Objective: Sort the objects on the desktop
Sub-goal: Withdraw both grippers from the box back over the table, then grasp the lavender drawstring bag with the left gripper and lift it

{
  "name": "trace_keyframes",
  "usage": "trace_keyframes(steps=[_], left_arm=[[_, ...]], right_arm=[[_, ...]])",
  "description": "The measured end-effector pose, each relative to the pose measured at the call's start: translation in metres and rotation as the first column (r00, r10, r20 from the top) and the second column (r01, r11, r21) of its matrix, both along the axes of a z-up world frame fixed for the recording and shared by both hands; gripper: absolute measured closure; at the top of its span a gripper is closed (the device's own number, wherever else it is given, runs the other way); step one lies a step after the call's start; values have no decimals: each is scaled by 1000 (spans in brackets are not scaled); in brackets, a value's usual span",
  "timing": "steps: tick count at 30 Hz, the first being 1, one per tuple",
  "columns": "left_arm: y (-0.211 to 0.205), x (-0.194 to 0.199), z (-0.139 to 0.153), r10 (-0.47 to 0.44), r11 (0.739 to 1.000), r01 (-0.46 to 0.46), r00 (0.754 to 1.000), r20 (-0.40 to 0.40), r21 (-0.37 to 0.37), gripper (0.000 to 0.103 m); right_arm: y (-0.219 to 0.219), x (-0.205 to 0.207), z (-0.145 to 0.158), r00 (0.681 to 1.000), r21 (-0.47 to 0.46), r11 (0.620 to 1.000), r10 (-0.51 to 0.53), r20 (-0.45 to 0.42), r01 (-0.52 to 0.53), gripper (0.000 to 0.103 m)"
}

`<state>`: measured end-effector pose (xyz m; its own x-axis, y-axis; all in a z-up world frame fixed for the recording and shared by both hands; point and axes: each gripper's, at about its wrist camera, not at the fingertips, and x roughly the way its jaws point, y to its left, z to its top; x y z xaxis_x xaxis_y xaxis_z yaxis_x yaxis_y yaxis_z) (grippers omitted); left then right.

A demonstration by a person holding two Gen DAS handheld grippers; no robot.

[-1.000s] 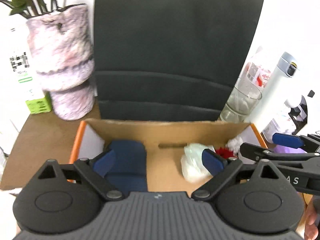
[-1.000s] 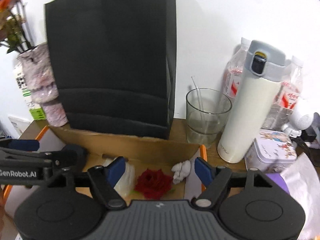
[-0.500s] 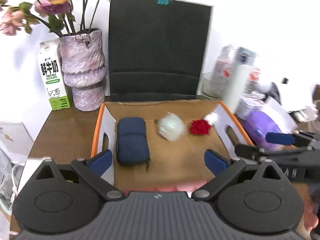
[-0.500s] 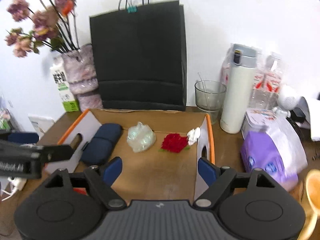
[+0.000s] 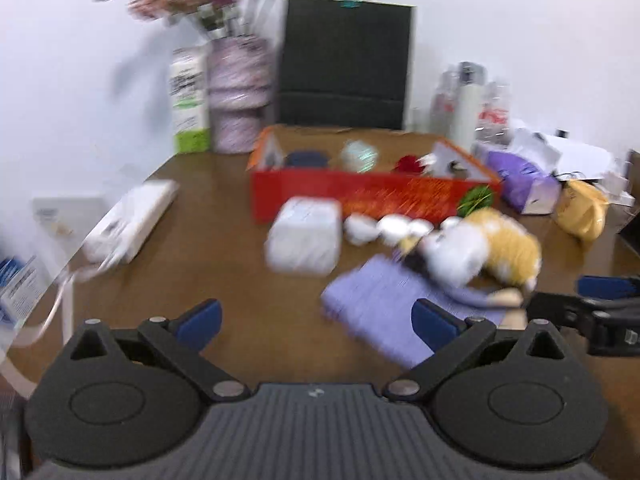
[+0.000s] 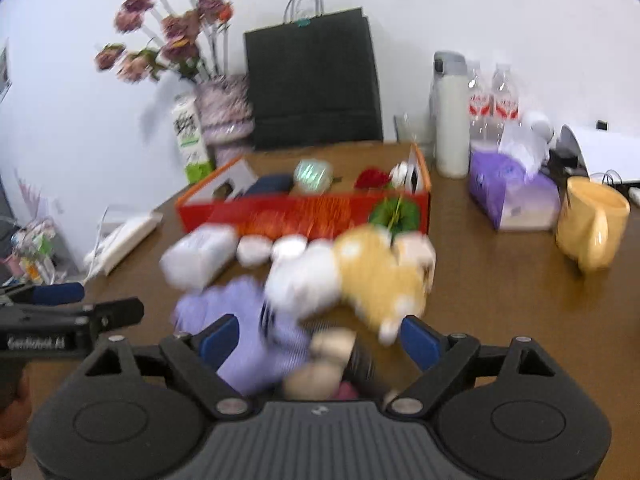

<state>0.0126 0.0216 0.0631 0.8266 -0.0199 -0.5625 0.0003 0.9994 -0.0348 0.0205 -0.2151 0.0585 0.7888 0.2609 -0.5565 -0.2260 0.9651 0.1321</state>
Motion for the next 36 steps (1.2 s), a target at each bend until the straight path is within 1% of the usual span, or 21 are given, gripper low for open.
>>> trace_keyframes(steps=[2, 4, 6, 7, 8, 9, 11, 14, 17, 20, 23, 25, 29, 32, 33, 34, 35, 36], left_arm=[[-1, -19, -10, 11, 1000, -11, 1000, 6, 15, 0], [-7, -38, -21, 23, 998, -25, 999, 42, 54, 0], [-13, -53, -29, 11, 994, -20, 997, 82, 103, 0], [-16, -54, -31, 0, 992, -10, 997, 77, 123, 0], [-18, -54, -33, -6, 992, -2, 998, 63, 127, 0], [-19, -55, -35, -15, 992, 8, 998, 56, 122, 0], [-19, -56, -36, -27, 993, 19, 997, 67, 118, 0], [-15, -52, -39, -23, 996, 19, 999, 40, 83, 0], [-10, -49, -42, -27, 999, 26, 999, 19, 36, 0], [-6, -47, -43, -34, 999, 34, 999, -3, -4, 0], [-3, -48, -44, -29, 999, 29, 1000, -1, -28, 0], [-4, -48, -44, -32, 999, 32, 999, -3, -36, 0], [-8, -42, -45, -37, 999, 36, 998, -41, -16, 0], [-11, -36, -43, -59, 998, 58, 997, -40, -23, 0], [-16, -31, -41, -86, 996, 85, 996, -30, -14, 0], [-21, -24, -38, -118, 993, 118, 993, -24, 4, 0], [-28, -16, -36, -153, 988, 154, 988, -22, 21, 0], [-34, -7, -34, -182, 983, 182, 983, -13, 36, 0]], right_arm=[[1, -18, -9, 1000, -20, 1000, -19, 5, 19, 15], [4, -31, -17, 1000, -46, 999, -23, 5, 24, 15], [5, -42, -20, 999, -56, 998, -4, 34, 6, 15], [4, -47, -22, 999, -46, 999, -11, 41, 12, 15], [3, -50, -23, 999, -29, 999, -21, 38, 22, 15], [2, -52, -24, 999, -10, 1000, -28, 31, 28, 15], [1, -54, -31, 999, 9, 999, -37, 9, 37, 12], [4, -52, -38, 997, -16, 997, -72, -6, 72, 11], [3, -52, -39, 998, -8, 998, -69, 0, 69, 11], [4, -51, -41, 998, -6, 998, -68, -16, 68, 11], [8, -50, -42, 998, -33, 997, -68, -18, 67, 11], [9, -50, -42, 998, -35, 997, -65, -25, 64, 11], [11, -47, -41, 999, -49, 998, -33, -39, 31, 11], [-2, -41, -34, 999, -11, 999, -34, -24, 34, 12], [-6, -37, -31, 999, 8, 999, -34, -19, 34, 15], [-9, -30, -29, 999, 23, 999, -34, -21, 35, 24], [-11, -23, -27, 999, 29, 999, -30, -25, 31, 30], [-12, -13, -25, 999, 24, 1000, -17, -33, 18, 45]])
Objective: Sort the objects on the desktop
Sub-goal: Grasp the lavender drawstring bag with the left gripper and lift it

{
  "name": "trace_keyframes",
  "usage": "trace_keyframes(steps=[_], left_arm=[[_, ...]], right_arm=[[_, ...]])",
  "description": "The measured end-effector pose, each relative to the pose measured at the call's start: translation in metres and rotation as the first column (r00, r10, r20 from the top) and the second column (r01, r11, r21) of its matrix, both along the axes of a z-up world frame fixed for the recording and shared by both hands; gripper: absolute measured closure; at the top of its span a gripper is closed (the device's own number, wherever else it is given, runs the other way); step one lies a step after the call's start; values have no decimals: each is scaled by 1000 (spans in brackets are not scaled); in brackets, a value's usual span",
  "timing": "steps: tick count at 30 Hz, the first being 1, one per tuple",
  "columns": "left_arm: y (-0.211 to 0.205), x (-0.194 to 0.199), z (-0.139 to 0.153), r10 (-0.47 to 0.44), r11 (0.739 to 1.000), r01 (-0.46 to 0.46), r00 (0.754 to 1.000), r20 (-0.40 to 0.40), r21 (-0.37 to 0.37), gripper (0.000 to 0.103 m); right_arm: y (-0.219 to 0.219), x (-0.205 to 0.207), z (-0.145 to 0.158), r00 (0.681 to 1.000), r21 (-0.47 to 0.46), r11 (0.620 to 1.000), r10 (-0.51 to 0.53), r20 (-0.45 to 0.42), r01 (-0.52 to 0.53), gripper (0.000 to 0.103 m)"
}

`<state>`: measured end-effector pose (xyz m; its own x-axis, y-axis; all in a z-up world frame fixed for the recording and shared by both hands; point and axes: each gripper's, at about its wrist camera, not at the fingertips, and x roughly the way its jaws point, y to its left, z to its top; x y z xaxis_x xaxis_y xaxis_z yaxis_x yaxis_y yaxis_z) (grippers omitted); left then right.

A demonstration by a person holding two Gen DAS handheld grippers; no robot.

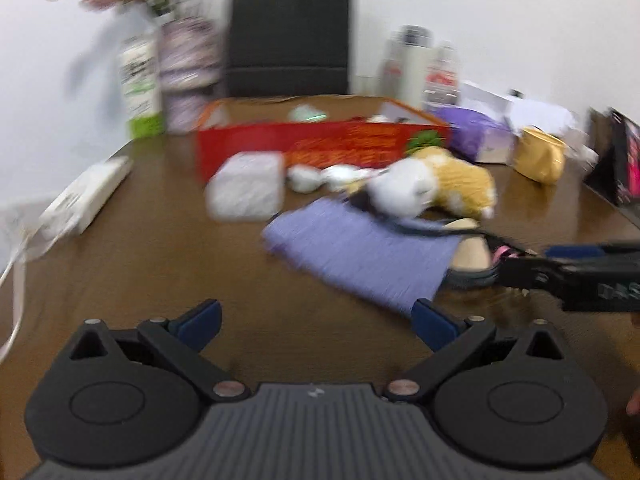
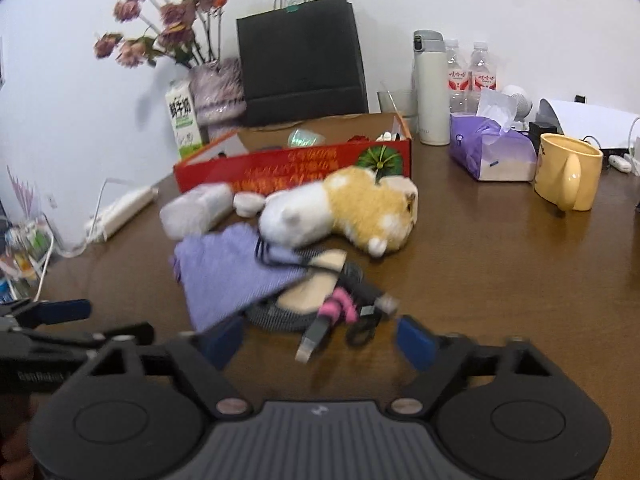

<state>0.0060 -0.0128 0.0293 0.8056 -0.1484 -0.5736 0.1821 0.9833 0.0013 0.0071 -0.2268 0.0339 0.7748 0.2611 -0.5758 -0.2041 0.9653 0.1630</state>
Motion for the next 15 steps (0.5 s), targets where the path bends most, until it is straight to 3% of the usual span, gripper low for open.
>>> trace_keyframes(steps=[1, 2, 6, 12, 14, 15], left_arm=[[-4, 10, 0, -7, 1000, 7, 1000, 11, 12, 0], [-8, 21, -1, -10, 1000, 10, 1000, 9, 27, 0], [-8, 64, -11, 9, 1000, -10, 997, -79, -13, 0], [4, 91, -17, 89, 993, -96, 991, -101, -68, 6], [5, 89, -17, 109, 992, -114, 991, -74, -62, 28], [3, 86, -15, 121, 991, -124, 991, -59, -48, 49]], right_arm=[[0, 6, 2, 1000, -4, 1000, 13, 0, -13, 55], [2, 14, 5, 999, -9, 999, 34, 4, -34, 57], [9, 31, 9, 995, -39, 995, 95, 12, -95, 58], [17, 50, -10, 996, -128, 988, 92, 4, -91, 56], [23, 49, -13, 993, -150, 982, 119, 25, -114, 58], [26, 49, -15, 992, -164, 980, 120, 35, -113, 62]])
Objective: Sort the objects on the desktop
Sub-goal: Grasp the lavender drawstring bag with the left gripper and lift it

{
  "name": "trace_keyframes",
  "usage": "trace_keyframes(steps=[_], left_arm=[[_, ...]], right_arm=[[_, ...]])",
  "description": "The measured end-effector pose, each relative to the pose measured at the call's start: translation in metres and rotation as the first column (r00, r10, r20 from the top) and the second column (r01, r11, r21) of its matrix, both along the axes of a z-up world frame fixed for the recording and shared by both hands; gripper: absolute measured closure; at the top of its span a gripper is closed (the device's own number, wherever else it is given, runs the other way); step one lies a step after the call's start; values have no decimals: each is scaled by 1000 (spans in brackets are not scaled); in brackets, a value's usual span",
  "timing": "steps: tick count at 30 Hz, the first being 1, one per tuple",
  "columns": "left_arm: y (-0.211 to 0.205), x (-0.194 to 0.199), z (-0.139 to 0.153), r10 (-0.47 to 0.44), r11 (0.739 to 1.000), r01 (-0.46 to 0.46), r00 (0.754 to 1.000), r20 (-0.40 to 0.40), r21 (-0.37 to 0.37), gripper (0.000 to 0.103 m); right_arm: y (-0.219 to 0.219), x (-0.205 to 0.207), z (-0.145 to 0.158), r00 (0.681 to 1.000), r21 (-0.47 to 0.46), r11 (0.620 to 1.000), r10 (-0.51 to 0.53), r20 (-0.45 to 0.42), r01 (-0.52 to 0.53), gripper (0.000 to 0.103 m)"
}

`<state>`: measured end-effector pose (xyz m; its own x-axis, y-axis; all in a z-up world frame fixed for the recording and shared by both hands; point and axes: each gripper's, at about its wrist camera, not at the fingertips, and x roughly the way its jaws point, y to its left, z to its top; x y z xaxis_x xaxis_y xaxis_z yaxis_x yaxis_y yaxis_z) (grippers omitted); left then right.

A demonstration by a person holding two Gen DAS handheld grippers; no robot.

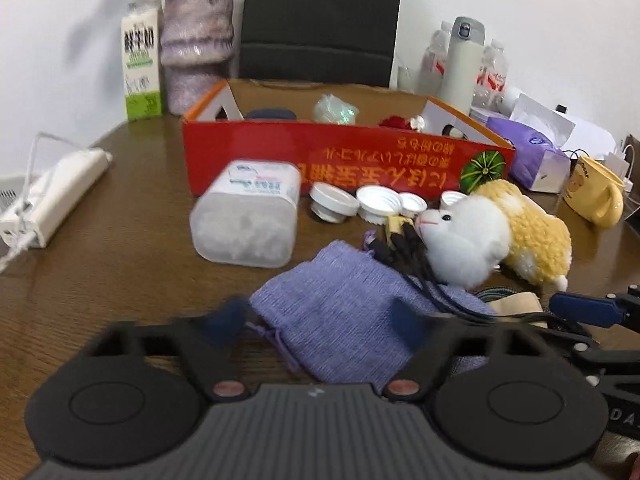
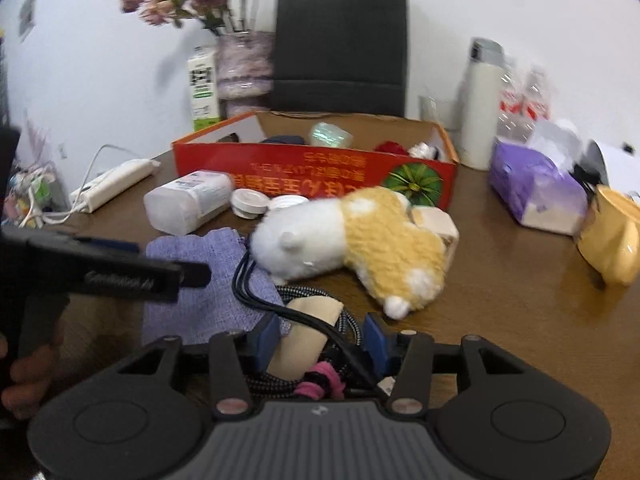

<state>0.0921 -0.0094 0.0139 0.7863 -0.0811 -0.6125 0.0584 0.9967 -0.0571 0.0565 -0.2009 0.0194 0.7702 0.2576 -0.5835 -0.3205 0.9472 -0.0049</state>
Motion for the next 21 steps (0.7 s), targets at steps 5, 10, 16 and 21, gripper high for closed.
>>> trace_keyframes(steps=[5, 10, 16, 21], left_arm=[[15, -18, 5, 28, 994, -28, 1000, -3, -102, 90], [35, -55, 17, 75, 982, -72, 997, 13, -172, 93], [53, -95, 44, 72, 983, -59, 995, 74, -175, 93], [50, -123, 56, 50, 987, -35, 994, 97, -156, 93]], right_arm=[[13, -9, 0, 998, -104, 995, 7, 67, 0, 79], [10, -31, 15, 991, -86, 996, -12, 136, 24, 93], [22, -65, 31, 987, -95, 995, 46, 153, -32, 98], [18, -112, 59, 984, 21, 994, 101, 147, -106, 102]])
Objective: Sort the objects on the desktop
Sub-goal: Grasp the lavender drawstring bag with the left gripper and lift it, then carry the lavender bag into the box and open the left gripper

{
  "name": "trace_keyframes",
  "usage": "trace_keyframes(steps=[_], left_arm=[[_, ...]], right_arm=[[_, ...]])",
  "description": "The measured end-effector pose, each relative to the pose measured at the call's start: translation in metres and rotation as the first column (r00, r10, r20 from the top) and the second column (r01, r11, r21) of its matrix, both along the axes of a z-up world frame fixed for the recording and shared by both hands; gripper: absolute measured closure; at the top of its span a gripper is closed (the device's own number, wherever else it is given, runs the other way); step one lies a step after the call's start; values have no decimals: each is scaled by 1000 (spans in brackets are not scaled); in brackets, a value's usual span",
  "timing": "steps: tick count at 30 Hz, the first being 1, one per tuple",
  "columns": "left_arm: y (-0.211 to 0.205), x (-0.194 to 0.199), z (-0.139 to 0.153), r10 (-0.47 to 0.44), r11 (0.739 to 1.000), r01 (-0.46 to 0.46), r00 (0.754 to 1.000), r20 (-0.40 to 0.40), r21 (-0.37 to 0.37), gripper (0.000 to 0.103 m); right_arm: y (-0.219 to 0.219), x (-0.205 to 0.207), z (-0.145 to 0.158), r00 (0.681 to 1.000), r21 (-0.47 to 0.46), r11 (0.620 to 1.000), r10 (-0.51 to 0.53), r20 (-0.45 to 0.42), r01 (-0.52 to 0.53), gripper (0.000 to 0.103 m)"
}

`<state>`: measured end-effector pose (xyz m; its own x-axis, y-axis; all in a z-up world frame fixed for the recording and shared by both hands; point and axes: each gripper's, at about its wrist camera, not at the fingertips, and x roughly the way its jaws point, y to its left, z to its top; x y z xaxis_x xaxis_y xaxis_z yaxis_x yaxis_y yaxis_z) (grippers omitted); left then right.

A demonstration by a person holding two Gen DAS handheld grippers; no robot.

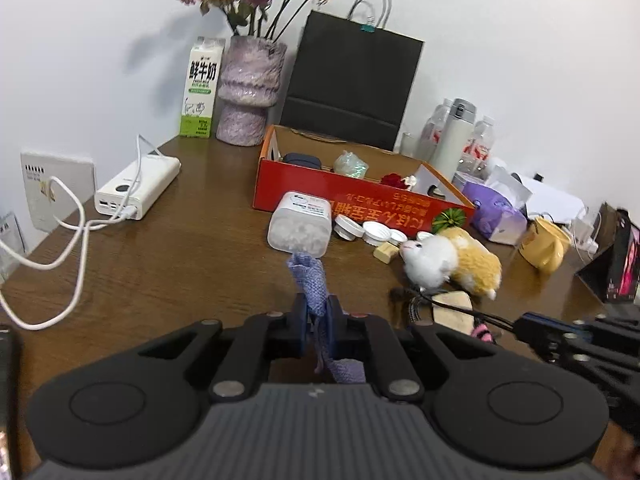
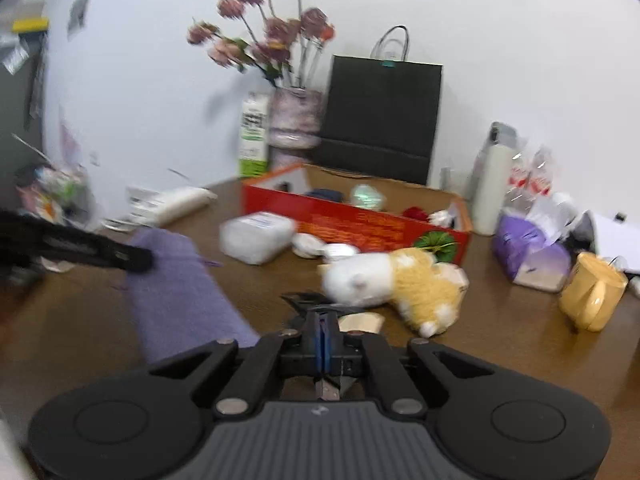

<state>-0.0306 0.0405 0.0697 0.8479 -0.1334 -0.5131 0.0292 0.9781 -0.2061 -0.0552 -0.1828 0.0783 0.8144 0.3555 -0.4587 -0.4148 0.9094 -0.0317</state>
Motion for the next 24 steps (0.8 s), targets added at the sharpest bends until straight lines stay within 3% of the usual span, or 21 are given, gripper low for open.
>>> trace_keyframes(steps=[4, 9, 14, 17, 21, 23, 24], left_arm=[[-15, -17, 8, -70, 997, 69, 997, 44, 29, 93], [-24, -19, 4, -97, 995, 96, 995, 36, 31, 93], [-24, -11, -11, -101, 994, 101, 995, -10, 47, 93], [-21, -6, -19, -94, 994, 96, 995, -34, 49, 93], [-21, -3, -26, -90, 994, 92, 995, -41, 59, 93], [-21, -2, -27, -87, 994, 90, 995, -41, 66, 93], [-21, -2, -27, -84, 994, 87, 996, -41, 67, 93]], right_arm=[[2, -29, 1, 999, 11, 1000, 24, -25, -23, 102], [17, -25, -37, 991, -16, 999, 49, -122, -51, 100], [37, -23, -51, 989, -68, 993, 87, -120, -95, 81], [37, -21, -53, 991, -98, 991, 76, -109, -86, 80], [33, -15, -60, 993, -127, 991, 28, -113, -43, 72], [28, -11, -59, 990, -89, 995, 33, -139, -46, 73], [25, -9, -59, 986, -51, 997, 47, -161, -56, 85]])
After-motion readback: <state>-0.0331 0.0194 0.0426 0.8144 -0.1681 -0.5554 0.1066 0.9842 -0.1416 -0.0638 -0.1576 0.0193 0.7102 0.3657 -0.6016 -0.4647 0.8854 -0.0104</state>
